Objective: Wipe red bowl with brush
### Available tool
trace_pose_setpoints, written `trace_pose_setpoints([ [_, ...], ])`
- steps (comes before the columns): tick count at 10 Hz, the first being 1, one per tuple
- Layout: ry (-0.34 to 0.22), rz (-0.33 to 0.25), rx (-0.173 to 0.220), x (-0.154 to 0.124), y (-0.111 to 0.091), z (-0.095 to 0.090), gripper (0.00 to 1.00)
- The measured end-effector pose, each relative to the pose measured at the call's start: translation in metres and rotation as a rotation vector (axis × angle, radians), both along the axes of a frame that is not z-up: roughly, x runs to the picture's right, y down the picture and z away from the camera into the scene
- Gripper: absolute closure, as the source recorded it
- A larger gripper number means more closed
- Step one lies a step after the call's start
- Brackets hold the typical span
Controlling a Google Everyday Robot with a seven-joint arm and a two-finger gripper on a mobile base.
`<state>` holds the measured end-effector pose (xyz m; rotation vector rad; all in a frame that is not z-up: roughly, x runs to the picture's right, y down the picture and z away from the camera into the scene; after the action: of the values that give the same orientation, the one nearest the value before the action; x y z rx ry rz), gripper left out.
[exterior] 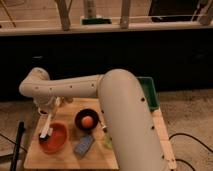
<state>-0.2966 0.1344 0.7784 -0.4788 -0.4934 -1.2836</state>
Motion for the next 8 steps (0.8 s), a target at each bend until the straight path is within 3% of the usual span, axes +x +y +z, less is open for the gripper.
trace_pose_setpoints([
  [4,0.011,0.031,-0.033,0.027,0.032,-0.021,1.0],
  [8,0.091,0.088,-0.036,0.071,0.031,-0.016,1.0],
])
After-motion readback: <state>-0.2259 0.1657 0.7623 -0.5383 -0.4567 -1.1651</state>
